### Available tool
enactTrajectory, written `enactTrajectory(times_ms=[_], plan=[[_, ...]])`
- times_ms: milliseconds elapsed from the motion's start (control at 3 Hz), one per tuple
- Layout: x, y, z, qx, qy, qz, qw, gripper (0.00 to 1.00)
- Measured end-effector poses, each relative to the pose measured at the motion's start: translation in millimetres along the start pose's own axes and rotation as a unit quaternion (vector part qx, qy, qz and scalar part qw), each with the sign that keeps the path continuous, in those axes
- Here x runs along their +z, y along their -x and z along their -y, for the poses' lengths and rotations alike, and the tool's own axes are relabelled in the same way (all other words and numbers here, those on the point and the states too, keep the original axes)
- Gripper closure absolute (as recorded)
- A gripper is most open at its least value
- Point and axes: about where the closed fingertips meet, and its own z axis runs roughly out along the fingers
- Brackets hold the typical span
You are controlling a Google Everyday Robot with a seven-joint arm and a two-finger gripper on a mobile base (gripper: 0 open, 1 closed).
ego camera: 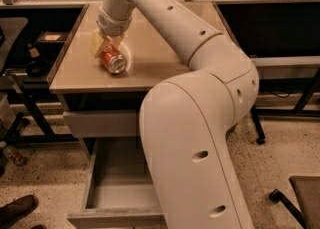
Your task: Place coke can into middle drawer
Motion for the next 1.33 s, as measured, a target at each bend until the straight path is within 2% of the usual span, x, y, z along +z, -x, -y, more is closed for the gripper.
enactTrajectory(times_ms=[333, 667, 1000, 1333], plan=[[-5.9, -7.1, -5.1, 0.002, 0.002, 0.006, 1.0000, 1.00], [-25.3, -26.6, -15.4, 0.019, -0.007, 0.016, 0.9997, 1.00], [-46.6, -56.9, -37.2, 0.038, -0.019, 0.015, 0.9990, 1.00], [-75.6, -118.8, -80.2, 0.069, -0.031, -0.006, 0.9971, 1.00]])
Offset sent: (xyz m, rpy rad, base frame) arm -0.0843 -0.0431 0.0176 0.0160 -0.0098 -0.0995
